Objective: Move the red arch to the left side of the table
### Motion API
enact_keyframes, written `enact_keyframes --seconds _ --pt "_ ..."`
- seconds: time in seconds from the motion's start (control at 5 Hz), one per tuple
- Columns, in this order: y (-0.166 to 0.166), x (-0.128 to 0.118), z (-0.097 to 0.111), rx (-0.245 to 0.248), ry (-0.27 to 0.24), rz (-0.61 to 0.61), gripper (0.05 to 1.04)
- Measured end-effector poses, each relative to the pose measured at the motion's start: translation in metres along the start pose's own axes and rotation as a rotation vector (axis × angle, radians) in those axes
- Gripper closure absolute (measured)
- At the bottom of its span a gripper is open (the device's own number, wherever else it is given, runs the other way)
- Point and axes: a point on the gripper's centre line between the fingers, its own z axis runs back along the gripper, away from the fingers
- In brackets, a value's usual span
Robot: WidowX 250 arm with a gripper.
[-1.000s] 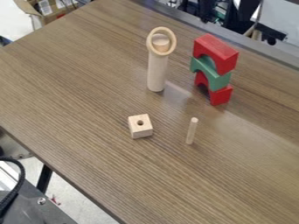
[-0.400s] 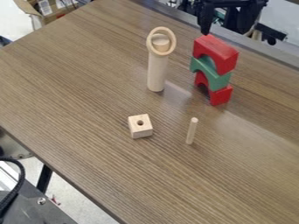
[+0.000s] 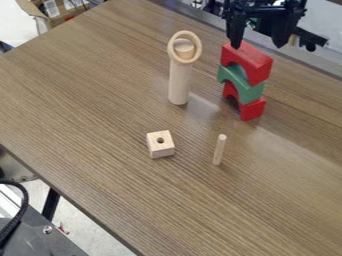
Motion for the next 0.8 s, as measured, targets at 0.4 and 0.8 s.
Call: enact_keyframes --seconds 0.4,0.8 --pt "0.005 -0.002 -0.006 0.013 0.026 0.017 0.083" --pt "0.017 0.001 -0.019 0.010 0.051 0.091 0.132"
